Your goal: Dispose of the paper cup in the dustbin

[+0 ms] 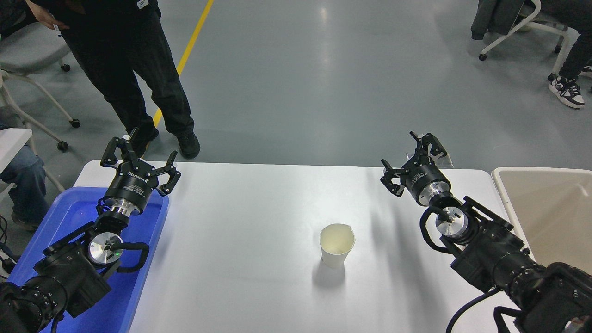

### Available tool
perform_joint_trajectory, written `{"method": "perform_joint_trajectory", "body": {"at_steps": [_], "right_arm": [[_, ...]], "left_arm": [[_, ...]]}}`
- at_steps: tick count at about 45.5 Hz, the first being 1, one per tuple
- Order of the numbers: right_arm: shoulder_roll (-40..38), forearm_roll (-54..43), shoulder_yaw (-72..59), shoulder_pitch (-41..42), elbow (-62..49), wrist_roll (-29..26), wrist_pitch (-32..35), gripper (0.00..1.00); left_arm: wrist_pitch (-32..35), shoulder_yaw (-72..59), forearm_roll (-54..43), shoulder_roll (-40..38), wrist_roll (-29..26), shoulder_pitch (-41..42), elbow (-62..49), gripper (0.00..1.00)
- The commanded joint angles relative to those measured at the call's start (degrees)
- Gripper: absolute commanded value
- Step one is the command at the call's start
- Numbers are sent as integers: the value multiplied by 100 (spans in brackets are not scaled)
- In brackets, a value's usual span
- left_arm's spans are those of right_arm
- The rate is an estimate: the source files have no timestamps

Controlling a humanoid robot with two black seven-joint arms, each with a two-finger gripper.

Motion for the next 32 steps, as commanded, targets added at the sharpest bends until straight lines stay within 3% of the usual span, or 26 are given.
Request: {"method": "perform_joint_trajectory", "body": {"at_steps": [1, 32], "right_arm": [[0, 6, 18, 0, -8, 0, -1, 100], [9, 6, -35, -26, 19, 0, 16, 100]], "left_arm": [[2, 0, 0, 0, 17, 0, 0, 100], [2, 0, 0, 0, -1, 0, 0, 100]]}}
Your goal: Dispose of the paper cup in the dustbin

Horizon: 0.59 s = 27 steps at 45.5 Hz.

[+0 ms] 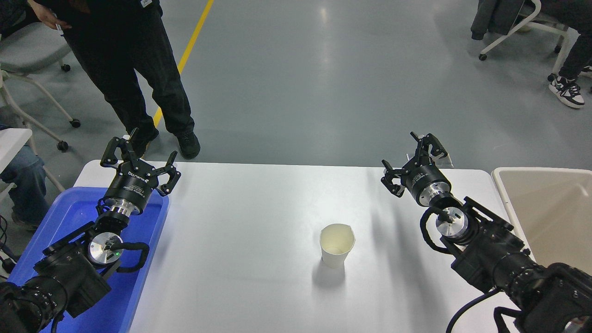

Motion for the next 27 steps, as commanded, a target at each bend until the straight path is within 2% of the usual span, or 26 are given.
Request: {"method": "perform_joint_trajectory", "body": {"at_steps": [1, 10, 17, 27], "right_arm": [[6, -6, -26, -18, 4, 0, 19, 100], [-116, -76, -61, -96, 310, 0, 62, 100], [-881, -191, -421, -404, 1567, 0, -25, 100], [-1347, -858, -896, -413, 2060, 9, -34, 100]], "left_arm": [[1, 0, 0, 0, 2, 0, 0, 100], [1, 0, 0, 0, -6, 0, 0, 100], [1, 0, 0, 0, -6, -9, 0, 100], [1, 0, 0, 0, -6, 0, 0, 100]]}}
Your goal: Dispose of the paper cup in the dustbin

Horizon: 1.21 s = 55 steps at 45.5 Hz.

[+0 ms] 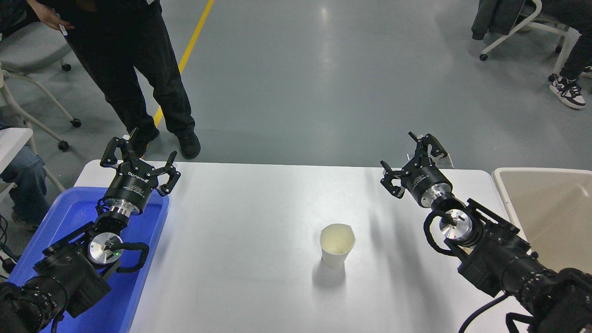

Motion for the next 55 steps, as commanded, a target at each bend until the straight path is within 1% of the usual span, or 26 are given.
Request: {"method": "perform_joint_trajectory", "body": {"at_steps": [1, 7, 15, 30, 40, 47, 51, 55], "right_arm": [[-599, -655, -483, -78, 839, -5, -18, 100], [-871, -1130, -659, -87, 1261, 4, -97, 100], [-1153, -1859, -949, -70, 1560, 4, -123, 100], [-1566, -3704, -1547, -70, 2237, 30, -255, 100], [-1856, -4865, -1933, -70, 2975, 118, -861, 100], [-2023, -5603, -2399, -70, 3186, 417, -1151, 100], [-2181, -5876, -2584, -70, 3432, 540, -1274, 100], [-2260, -5947, -2707, -70, 3617, 567, -1362, 100]], "left_arm": [[-1, 0, 1, -1, 8, 6, -2, 100], [-1, 0, 1, -1, -1, 5, -2, 100], [-10, 0, 10, -1, 8, -3, -2, 100], [-10, 0, 10, -1, 8, -3, -2, 100], [-1, 0, 10, -1, -1, -3, -2, 100], [-1, 0, 10, -1, 8, 5, -2, 100], [-10, 0, 2, -1, 8, -3, -2, 100], [-1, 0, 10, -1, 8, -3, -2, 100]]}}
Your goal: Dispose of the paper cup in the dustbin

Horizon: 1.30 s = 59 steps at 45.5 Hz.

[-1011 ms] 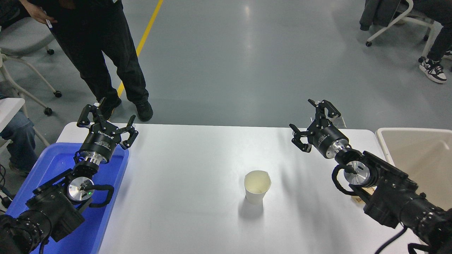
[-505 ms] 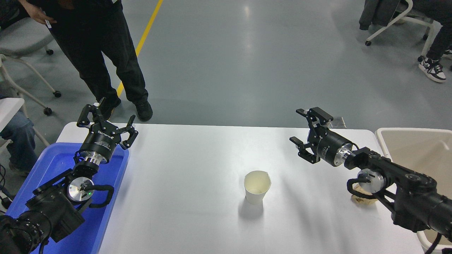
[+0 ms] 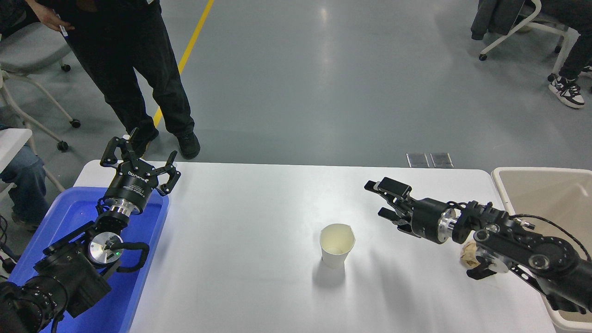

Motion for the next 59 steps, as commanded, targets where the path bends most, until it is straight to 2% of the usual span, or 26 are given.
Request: {"method": "perform_joint_trajectory", "body": {"at_steps": [1, 15, 42, 59], "right_arm": [[-285, -733, -507, 0, 533, 214, -375, 100], [163, -997, -867, -9, 393, 241, -788, 100], [805, -1260, -991, 9, -494, 302, -938, 100], [1033, -1260, -1070, 0, -591, 302, -1026, 97]], "left_arm": [[-3, 0, 0, 0, 0, -4, 0, 100], [-3, 0, 0, 0, 0, -4, 0, 100], [-3, 0, 0, 0, 0, -4, 0, 100], [5, 0, 0, 0, 0, -4, 0, 100]]}}
